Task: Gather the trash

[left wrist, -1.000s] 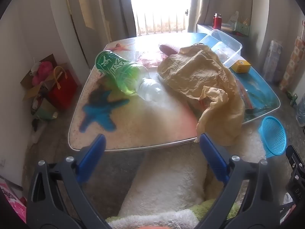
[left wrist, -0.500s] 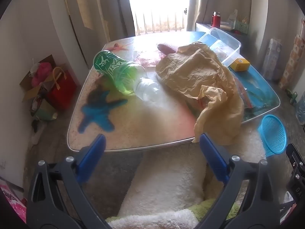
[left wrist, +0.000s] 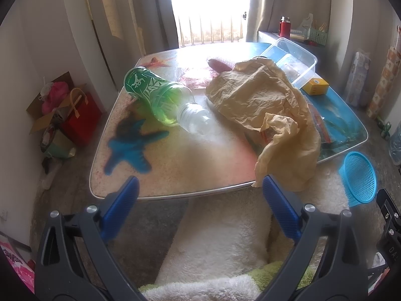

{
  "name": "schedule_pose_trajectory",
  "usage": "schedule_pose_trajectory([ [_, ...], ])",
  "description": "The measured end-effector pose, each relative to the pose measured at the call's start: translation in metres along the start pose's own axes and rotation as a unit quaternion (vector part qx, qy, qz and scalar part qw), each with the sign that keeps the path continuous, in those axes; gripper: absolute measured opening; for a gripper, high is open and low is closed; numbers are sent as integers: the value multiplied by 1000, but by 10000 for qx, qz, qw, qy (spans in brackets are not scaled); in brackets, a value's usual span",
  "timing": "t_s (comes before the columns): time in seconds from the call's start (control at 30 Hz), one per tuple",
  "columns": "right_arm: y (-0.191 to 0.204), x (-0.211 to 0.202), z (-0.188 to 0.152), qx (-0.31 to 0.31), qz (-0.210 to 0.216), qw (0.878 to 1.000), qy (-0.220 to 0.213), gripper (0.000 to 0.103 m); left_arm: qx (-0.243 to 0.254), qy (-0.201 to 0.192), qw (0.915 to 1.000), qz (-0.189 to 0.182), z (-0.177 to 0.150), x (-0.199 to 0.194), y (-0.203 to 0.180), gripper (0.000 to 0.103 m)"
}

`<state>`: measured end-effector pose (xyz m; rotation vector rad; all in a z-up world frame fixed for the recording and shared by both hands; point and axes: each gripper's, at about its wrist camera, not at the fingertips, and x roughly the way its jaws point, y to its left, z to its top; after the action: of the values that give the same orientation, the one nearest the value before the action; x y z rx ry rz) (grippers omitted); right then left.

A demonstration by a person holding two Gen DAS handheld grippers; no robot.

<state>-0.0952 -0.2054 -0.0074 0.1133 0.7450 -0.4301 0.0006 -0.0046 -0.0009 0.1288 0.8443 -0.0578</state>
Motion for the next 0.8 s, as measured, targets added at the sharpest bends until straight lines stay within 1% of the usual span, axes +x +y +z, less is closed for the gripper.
schedule_pose_trajectory([
  [0.8,-2,1,0,24,21,10000,8,97,4,7,10000,8,0,0,1,95],
])
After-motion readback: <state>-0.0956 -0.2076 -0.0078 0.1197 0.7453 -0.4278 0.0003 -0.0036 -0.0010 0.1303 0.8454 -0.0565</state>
